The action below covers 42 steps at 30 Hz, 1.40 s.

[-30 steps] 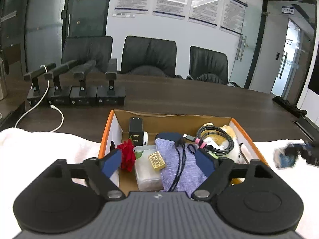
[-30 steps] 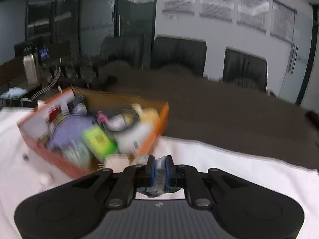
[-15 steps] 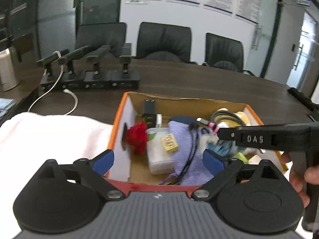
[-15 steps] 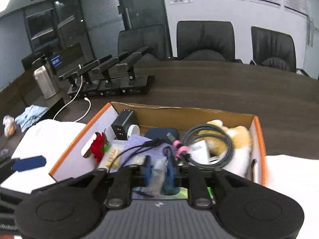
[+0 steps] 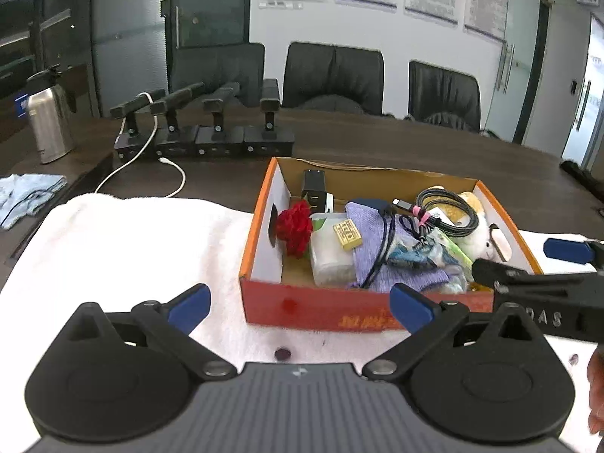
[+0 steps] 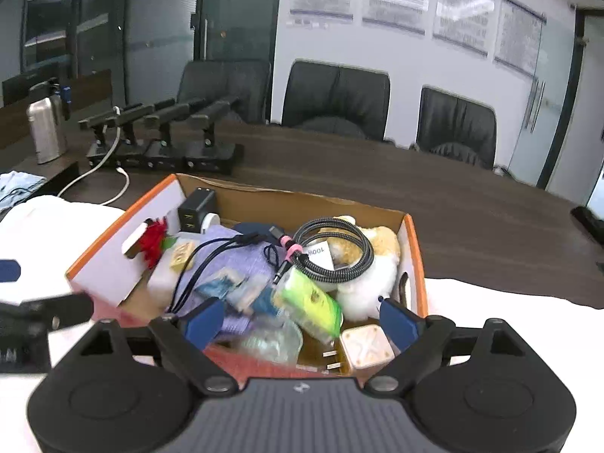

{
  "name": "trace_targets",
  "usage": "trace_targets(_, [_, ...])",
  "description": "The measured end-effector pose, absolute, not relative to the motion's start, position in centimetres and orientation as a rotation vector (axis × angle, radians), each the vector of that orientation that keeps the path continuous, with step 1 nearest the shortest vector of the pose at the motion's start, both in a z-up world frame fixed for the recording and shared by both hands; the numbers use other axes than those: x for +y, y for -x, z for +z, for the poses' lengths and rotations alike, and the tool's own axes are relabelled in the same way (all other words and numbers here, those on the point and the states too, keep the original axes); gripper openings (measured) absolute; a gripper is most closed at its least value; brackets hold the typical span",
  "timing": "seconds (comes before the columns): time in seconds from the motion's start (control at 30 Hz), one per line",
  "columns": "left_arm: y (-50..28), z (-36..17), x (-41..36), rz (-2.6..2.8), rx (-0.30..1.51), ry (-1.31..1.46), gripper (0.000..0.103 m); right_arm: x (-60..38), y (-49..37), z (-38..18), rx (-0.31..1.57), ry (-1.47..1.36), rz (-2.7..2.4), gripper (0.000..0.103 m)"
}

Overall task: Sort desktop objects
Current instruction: 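Move both tools back over the small pieces on the towel, then grasp a small dark piece with the left tool while the right tool grasps the white cap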

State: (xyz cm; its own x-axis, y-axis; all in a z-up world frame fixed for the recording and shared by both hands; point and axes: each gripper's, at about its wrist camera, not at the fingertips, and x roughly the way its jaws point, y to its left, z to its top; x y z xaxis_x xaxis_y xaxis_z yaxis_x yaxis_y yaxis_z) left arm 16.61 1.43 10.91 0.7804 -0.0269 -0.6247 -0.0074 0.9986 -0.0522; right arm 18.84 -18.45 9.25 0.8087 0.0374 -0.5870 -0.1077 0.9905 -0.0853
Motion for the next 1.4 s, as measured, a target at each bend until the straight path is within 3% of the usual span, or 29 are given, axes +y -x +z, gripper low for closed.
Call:
trace_targets(0.63, [-0.4, 2.6, 2.2, -0.063, 0.648, 0.113, 0.103, -17.9, -0.8, 1.1, 0.609, 0.042, 0.14, 0.095])
trace_targets(1.4, [3.1, 0.4, 1.0, -0.072, 0.665, 0.044, 0.103, -18.7, 2.1, -1.0, 0.692, -0.003, 0.14, 0.101])
